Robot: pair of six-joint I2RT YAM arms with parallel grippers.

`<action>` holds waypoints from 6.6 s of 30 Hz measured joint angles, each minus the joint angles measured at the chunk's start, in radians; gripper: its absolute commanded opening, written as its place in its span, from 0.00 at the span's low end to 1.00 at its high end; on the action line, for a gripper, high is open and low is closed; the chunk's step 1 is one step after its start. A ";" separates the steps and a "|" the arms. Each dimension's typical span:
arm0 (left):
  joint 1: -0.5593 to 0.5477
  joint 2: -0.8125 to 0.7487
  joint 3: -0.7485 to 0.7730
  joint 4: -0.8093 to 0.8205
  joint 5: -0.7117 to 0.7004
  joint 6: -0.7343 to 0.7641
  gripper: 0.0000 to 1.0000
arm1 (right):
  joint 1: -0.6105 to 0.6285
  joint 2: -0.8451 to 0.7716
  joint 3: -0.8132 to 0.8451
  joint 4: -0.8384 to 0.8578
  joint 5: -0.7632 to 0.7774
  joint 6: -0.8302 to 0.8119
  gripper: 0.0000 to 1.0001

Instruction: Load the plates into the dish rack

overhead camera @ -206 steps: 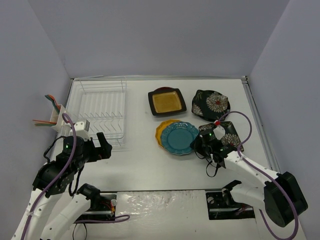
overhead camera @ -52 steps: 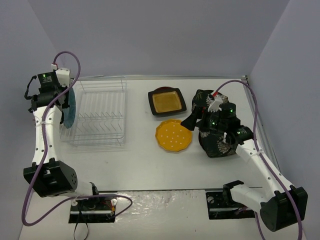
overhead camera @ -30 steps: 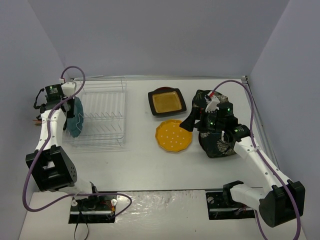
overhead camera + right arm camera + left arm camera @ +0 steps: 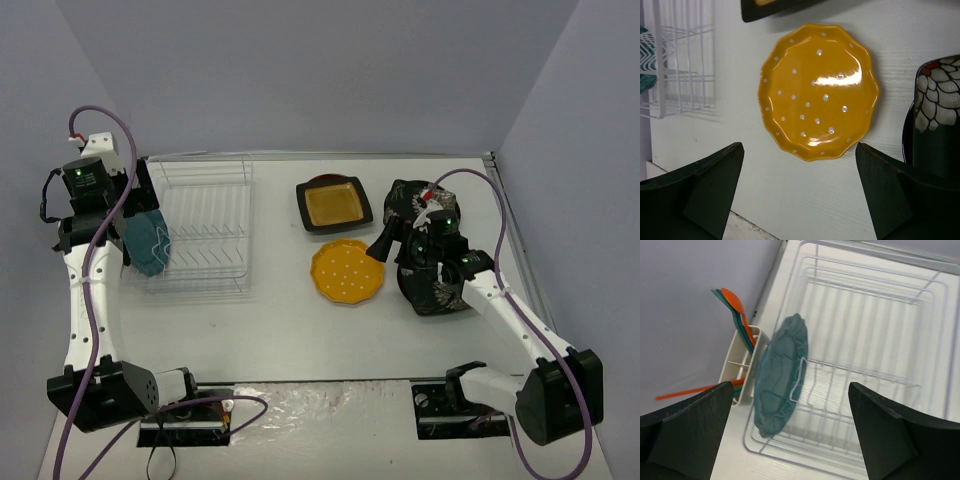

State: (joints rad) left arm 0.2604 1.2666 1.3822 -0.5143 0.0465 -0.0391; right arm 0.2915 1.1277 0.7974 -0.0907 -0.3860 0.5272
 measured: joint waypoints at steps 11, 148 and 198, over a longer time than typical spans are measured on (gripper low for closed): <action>-0.106 -0.288 -0.100 -0.202 0.117 -0.245 0.97 | 0.163 0.246 -0.009 -0.031 0.284 0.142 0.75; -0.648 0.018 0.255 -0.312 -0.287 -0.358 0.00 | 0.051 -0.179 0.222 -0.303 0.311 0.099 1.00; -0.145 0.298 -0.008 -0.001 -0.199 0.260 0.58 | 0.001 -0.087 0.167 -0.299 0.303 -0.084 1.00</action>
State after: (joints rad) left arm 0.1153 1.5645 1.3743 -0.5149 -0.1523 0.2204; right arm 0.2926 1.0405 0.9646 -0.3900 -0.0828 0.4433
